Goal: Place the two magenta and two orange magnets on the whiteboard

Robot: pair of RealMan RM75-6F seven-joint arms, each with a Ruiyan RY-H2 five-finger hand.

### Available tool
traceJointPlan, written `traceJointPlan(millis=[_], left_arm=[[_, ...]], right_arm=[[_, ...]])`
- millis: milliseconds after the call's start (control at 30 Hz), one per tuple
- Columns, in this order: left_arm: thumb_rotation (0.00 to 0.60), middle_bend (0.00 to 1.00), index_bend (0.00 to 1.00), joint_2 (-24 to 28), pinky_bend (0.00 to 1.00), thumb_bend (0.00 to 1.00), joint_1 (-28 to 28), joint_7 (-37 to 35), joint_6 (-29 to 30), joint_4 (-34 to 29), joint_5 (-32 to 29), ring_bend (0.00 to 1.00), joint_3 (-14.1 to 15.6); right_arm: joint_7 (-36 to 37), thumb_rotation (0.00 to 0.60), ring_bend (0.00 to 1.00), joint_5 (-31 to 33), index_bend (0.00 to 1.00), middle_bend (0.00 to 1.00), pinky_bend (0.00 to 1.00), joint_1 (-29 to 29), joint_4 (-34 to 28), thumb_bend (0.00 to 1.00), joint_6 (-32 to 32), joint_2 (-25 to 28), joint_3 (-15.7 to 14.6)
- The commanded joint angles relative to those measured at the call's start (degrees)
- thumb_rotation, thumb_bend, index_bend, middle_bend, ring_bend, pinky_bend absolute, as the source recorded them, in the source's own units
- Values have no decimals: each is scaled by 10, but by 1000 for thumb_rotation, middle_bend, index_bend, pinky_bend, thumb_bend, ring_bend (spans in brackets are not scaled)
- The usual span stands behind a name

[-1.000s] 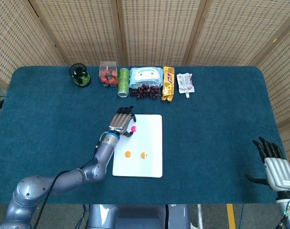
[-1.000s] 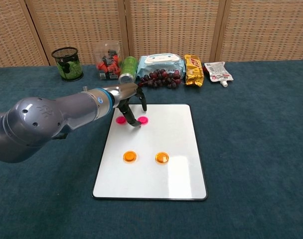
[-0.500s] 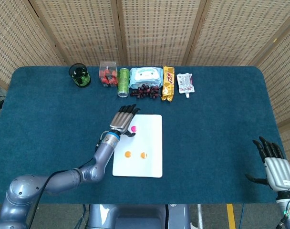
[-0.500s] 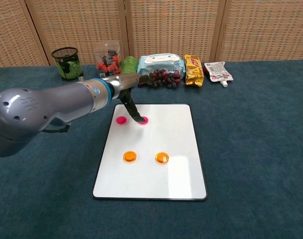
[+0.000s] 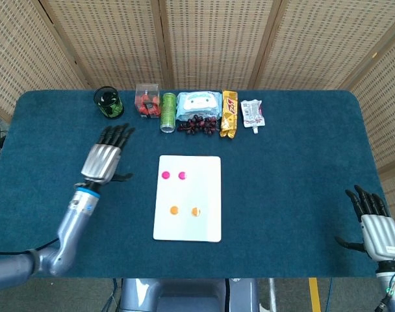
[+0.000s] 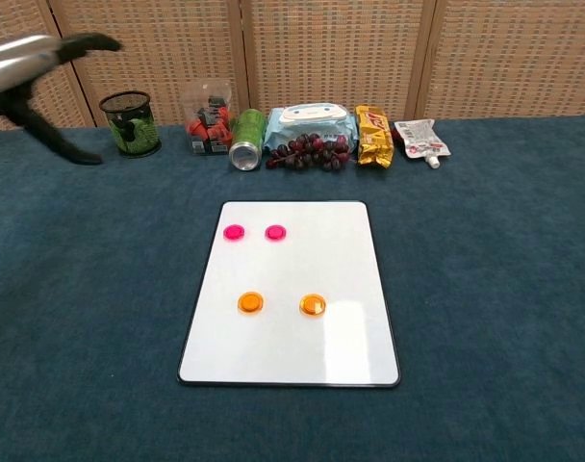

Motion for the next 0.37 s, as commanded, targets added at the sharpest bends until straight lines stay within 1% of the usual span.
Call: traceJointPlan(millis=[33,67,200,300,367], left_arm=[[600,0,0,76,0,0,111,-83,90,-34,56,0,72],[600,0,0,82,0,0,123,-91,98,-34,60,0,78],[600,0,0,108,0,0,203,-157,145,-27,64,0,113],[600,0,0,117,0,0,237,-187,165,-12,78,0,126],[600,0,0,117,0,0,248,-204,169,1,91,0,125]], right_arm=[[-8,600,0,0,0,0,0,-2,1,0,6,-4,2],[-9,600,0,0,0,0,0,-2,1,0,7,-5,2],[-17,600,0,-4,0,0,0,-4,1,0,15,-9,3],[-24,600,0,-5,0,0,0,-5,1,0,21,-13,5],[-25,600,0,-4,0,0,0,-6,2,0,24,-15,6]])
